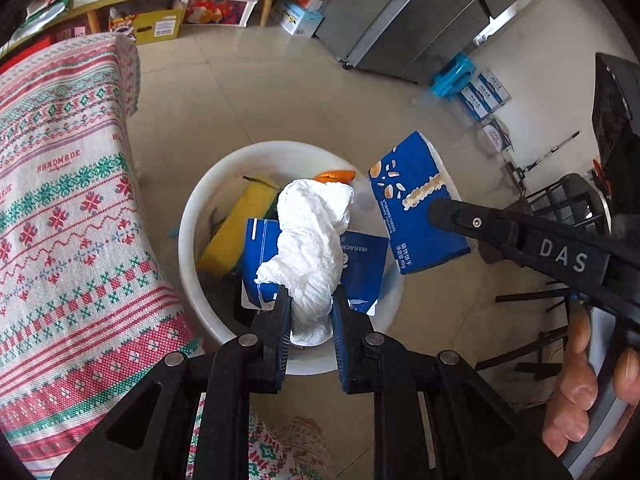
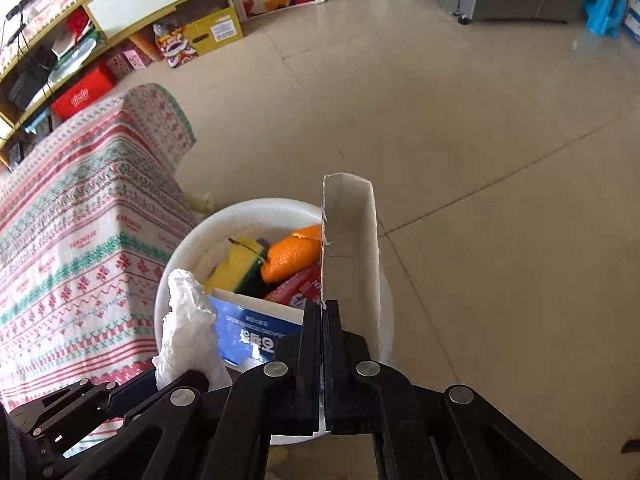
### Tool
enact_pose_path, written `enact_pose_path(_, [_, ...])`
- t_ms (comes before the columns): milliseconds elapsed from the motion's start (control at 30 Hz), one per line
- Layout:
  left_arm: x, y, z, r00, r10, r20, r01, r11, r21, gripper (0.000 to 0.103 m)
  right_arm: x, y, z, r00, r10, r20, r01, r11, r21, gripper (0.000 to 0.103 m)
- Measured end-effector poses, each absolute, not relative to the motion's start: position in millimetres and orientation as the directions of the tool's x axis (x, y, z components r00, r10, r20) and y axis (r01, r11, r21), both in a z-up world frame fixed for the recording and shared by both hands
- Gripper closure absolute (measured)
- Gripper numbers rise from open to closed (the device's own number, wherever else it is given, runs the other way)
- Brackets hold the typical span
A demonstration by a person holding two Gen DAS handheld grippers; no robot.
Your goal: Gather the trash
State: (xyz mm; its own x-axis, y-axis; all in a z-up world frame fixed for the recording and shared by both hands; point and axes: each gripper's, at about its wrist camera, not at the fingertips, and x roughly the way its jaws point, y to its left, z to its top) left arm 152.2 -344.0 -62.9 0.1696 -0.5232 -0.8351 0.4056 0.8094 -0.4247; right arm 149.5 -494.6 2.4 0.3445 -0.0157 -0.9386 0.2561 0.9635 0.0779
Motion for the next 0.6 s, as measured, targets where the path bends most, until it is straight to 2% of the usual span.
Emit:
enact_pose_path(333, [166.1,-354.6,-87.2,0.167,-0.473,-0.865,0.386,0.839,-0.384,0.080,155.5,-490.5,-8.0,0.297,-0.043,-0.954,0.266,0.963,0.040,0.101])
enact_pose_path(433, [165.4,-350.6,-84.9,0.183,-0.495,-0.850,0.388,0.830,-0.400,0.069,153.5,-495.8,-2.1,0.321,-0.020,-0.947,0.290,0.954,0.079,0.101])
enact_pose_path(500, [165.3,-344.3,-80.1,0.209,-0.492,-0.845,0.383,0.837,-0.392,0.056,152.4,-496.8,0.9,0.335,-0.003,-0.942,0.293,0.951,0.101,0.099])
enact_pose_path(600, [166.6,-335.9,-73.0,0.218,-0.501,-0.837,0.361,0.839,-0.408,0.054,153.2,-496.9,-0.6,0.333,0.034,-0.942,0.301,0.943,0.141,0.099])
